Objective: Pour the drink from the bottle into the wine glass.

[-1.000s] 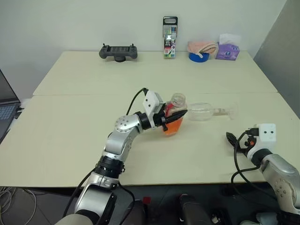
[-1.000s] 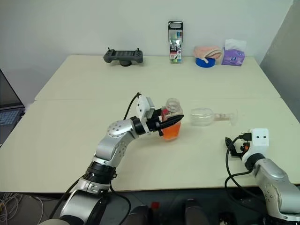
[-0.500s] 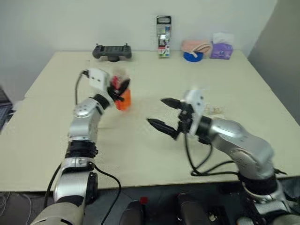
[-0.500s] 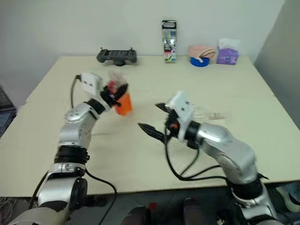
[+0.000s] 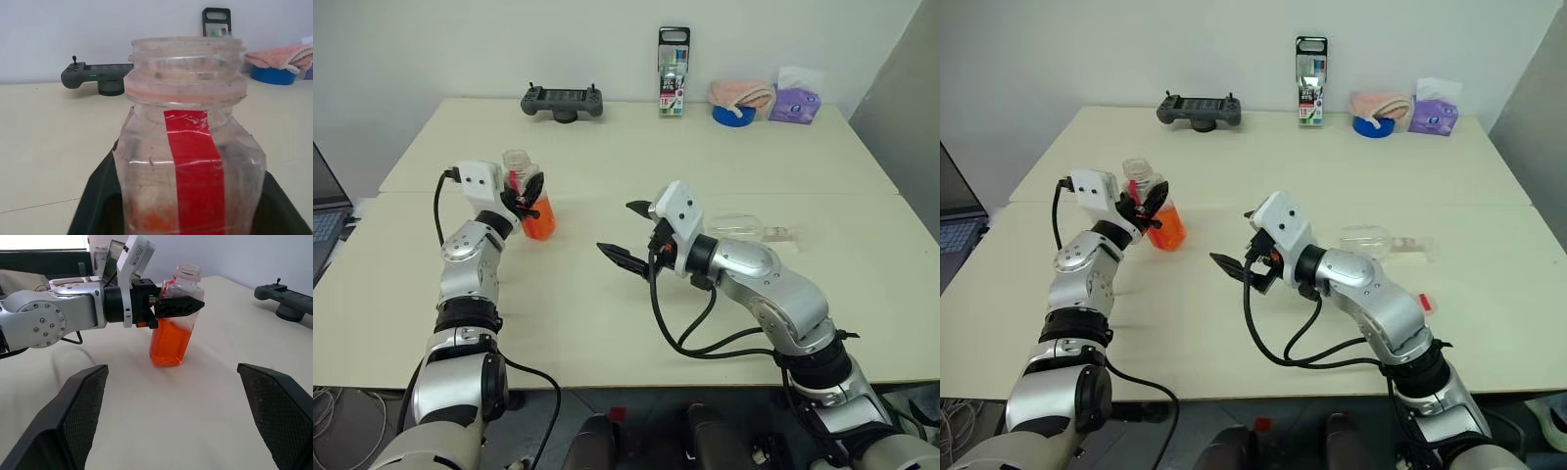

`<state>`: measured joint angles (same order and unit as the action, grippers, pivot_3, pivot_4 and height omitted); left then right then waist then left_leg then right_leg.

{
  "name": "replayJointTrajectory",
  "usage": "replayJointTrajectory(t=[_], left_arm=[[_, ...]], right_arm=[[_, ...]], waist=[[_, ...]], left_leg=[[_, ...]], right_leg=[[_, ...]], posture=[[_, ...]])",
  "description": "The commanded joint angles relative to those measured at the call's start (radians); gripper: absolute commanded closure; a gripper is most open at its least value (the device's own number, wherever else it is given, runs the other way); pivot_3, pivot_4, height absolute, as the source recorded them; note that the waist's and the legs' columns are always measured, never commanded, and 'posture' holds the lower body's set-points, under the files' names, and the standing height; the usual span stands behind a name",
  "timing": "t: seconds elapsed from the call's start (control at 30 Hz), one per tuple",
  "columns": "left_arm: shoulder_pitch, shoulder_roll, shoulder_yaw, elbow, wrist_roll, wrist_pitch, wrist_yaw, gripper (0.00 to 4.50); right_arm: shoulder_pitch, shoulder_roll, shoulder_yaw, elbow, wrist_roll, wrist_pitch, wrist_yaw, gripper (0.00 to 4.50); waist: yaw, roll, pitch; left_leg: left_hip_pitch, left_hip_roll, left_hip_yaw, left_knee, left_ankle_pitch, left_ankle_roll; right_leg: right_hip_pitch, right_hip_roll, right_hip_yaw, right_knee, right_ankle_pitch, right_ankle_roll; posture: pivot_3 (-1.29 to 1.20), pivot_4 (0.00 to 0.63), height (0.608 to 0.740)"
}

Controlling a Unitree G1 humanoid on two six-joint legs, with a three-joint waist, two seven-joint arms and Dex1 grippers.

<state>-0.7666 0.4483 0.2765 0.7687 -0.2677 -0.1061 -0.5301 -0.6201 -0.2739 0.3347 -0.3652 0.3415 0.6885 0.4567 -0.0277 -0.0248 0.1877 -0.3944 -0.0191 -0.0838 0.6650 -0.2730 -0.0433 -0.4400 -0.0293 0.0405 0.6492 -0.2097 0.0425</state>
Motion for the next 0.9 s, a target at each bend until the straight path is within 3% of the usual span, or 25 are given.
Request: replayJointTrajectory(t=[0.03,0.17,0.67,0.9], left_arm=[[-0.004,0.011,0.01,0.014,0.002,-0.034,0.001,1.25],[0.025,0.013,0.019,0.014,0.004,-0.041,0.022,0.04],[0.19,0.002,0.019,-0.203,-0.02,0.055,0.07,0.04],[0.452,-0.014,0.026,-0.557,-0.079,0.23,0.087,0.04]], right_arm=[[0.009,-0.009,-0.035,-0.036,-0.001,-0.003,0.013,0.0],[0.02,-0.019,-0.044,-0.039,-0.006,0.0,0.019,0.0],[0.009,-0.068,-0.1,0.009,-0.019,-0.025,0.068,0.0],[0.03,-0.318,-0.152,0.047,-0.078,-0.052,0.192,0.0]], waist=[[-0.002,0.0,0.0],[-0.004,0.0,0.0],[-0.005,0.0,0.0],[-0.003,0.0,0.0]], left_leg=[[0.001,0.0,0.0,0.0,0.0,0.0],[0.002,0.0,0.001,0.001,0.001,0.0],[0.003,0.001,0.001,0.0,0.001,0.001],[0.003,0.0,0.002,0.0,0.001,0.001]], right_leg=[[0.0,0.0,0.0,0.0,0.0,0.0],[0.002,0.0,0.0,0.0,0.001,-0.001],[0.002,0.0,0.001,0.001,0.002,-0.001],[0.002,-0.001,0.001,-0.001,0.002,-0.001]], posture=[[0.0,0.15,0.74],[0.0,0.15,0.74],[0.0,0.15,0.74],[0.0,0.15,0.74]])
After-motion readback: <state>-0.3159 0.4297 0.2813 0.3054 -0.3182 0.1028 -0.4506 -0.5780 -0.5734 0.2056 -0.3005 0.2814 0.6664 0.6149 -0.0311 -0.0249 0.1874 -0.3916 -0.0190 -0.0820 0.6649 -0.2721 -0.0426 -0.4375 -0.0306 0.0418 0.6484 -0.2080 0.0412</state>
